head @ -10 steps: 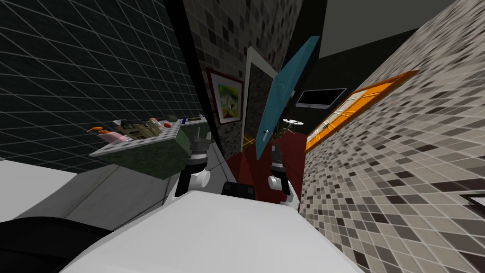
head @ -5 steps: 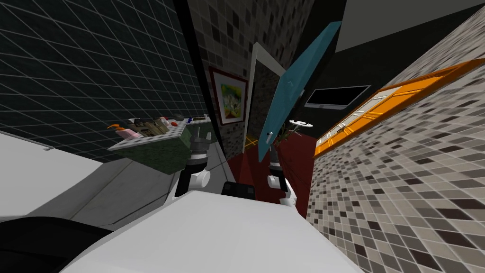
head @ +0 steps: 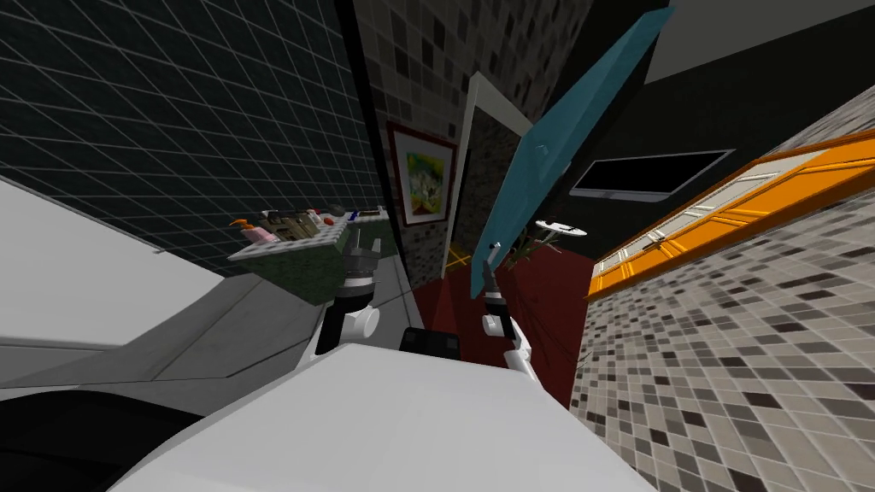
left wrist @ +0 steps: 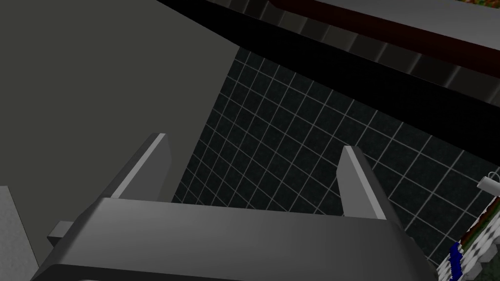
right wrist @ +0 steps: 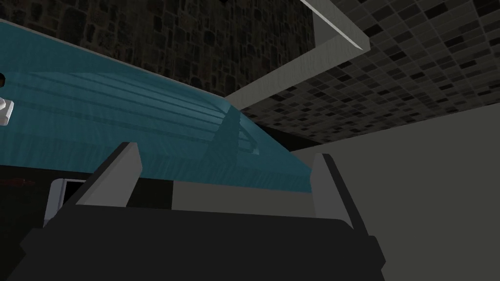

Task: Pull the door open

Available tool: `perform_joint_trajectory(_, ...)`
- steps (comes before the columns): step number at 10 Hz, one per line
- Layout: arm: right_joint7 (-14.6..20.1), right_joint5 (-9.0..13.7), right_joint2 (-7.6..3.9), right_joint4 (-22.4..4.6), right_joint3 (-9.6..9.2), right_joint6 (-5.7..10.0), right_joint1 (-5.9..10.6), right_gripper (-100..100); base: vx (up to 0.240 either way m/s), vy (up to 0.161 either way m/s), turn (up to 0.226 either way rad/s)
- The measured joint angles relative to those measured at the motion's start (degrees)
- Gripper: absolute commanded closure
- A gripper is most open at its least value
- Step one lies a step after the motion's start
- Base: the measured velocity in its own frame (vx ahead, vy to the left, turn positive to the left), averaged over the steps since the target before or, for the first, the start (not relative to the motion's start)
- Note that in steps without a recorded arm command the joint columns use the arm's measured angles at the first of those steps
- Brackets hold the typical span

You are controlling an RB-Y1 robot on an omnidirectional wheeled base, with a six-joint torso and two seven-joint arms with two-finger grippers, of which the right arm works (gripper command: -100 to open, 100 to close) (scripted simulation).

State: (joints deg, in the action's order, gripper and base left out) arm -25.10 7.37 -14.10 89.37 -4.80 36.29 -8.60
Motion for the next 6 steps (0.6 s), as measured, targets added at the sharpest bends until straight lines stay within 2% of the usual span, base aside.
perform_joint_trajectory(3, -1.8, 0.4, -1.47, -4.3, -0.5, 0.68, 1.84, -100, 0.067, -0.047, 0.161)
perform_joint_trajectory(5, -3.4, 0.6, -2.33, -6.6, -0.99, 1.14, 2.58, -100, 0.045, -0.041, 0.091)
perform_joint_trajectory(6, -4.0, 0.7, -2.81, -8.3, -1.15, 1.47, 3.44, -100, 0.054, -0.051, 0.213)
